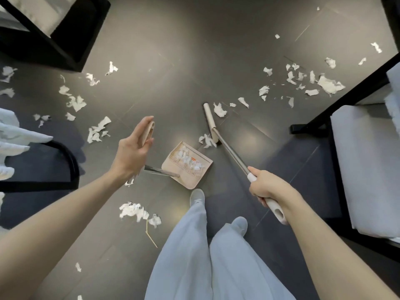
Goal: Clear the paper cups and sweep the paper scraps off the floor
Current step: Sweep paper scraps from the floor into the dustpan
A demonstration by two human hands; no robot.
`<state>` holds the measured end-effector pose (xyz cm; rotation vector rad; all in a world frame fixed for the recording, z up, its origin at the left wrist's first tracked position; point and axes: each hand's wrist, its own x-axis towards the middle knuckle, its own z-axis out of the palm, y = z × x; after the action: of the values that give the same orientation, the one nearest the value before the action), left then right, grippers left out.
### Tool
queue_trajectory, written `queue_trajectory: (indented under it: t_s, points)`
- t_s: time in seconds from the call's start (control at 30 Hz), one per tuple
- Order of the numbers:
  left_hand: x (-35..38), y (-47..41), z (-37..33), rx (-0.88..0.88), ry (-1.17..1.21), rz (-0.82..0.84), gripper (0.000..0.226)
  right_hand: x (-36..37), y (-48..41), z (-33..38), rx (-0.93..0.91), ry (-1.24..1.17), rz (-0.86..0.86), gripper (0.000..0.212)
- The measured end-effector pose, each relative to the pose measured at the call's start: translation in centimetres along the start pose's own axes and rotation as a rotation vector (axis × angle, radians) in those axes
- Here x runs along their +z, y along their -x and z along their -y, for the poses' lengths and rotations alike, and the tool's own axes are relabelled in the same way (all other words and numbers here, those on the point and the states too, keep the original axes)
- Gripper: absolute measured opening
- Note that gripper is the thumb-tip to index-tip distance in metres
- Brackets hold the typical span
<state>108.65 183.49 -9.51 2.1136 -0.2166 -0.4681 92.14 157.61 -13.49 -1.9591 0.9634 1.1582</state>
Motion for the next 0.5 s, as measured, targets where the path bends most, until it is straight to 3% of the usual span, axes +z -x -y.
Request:
queue_trajectory:
  t_s: [0.2,0.5]
  points:
    - [-0.6,0.9,1.1,0.013,-0.080,-0.057,0.054,0.1,2.6,-0.6,-0.052,0.046,-0.020,0.085]
    - [-2.0,0.4,2.4,0.068,-0.167,0.033,0.053,1.4,4.0,-0.5,-0.051,0.194,-0.124,0.073]
